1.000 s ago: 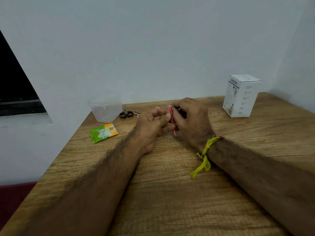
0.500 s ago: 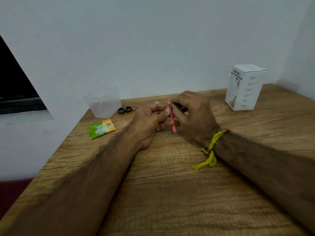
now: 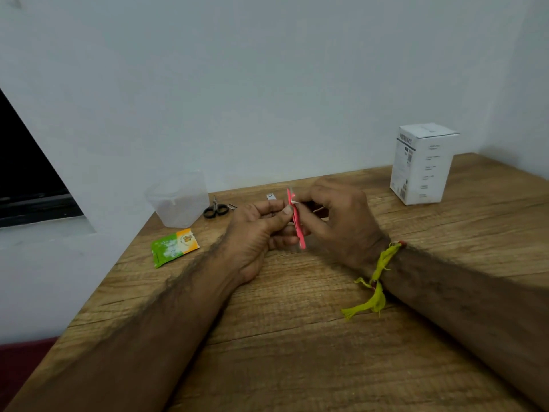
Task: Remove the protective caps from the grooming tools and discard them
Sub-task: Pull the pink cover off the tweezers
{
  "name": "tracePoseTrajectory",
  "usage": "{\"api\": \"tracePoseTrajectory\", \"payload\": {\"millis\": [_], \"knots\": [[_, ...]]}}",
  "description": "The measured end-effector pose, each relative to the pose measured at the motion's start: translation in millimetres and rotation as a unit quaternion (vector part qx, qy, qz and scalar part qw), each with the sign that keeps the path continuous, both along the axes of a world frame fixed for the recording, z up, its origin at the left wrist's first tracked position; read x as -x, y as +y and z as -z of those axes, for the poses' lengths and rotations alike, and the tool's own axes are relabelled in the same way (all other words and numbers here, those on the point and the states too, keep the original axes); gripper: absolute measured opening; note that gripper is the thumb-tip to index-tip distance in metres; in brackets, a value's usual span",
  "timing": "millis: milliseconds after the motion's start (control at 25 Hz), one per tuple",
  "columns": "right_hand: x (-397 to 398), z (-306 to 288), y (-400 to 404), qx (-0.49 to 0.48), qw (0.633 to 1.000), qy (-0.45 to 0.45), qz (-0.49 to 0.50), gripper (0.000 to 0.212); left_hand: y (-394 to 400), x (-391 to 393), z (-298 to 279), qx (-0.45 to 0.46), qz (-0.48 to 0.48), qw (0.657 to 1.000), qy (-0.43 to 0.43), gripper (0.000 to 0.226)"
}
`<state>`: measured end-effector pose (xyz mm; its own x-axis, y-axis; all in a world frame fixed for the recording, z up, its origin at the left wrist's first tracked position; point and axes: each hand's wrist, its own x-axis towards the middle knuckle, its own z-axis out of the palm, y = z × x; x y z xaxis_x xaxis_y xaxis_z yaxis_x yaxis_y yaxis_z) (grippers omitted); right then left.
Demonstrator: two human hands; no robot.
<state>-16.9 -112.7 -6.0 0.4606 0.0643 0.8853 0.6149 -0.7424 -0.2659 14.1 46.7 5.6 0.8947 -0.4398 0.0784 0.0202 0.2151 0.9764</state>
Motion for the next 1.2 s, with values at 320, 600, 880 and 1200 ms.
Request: {"api": "tracePoseTrajectory", "payload": {"millis": [320, 600, 880, 1200], "knots": [[-1.0, -0.4, 0.1, 0.016, 1.0, 0.022, 0.01, 0.013, 1.1, -5.8, 0.9, 0.014, -0.014, 0.999, 0.026, 0.025], [2.0, 1.2, -2.7, 0.036, 0.998, 0.032, 0.037, 0.013, 1.7, -5.7, 1.4, 0.026, -0.02, 0.999, 0.03, 0.013], [3.5, 0.3, -2.1, 0.057, 0.997, 0.034, 0.048, 0.013, -0.4, -4.9, -0.9, 0.046, -0.035, 0.998, 0.037, 0.016], [2.4, -0.7, -2.0, 0.051, 0.997, 0.028, 0.055, 0.017, 2.0, -6.3, -3.0, 0.076, -0.033, 0.994, 0.064, 0.023]]}}
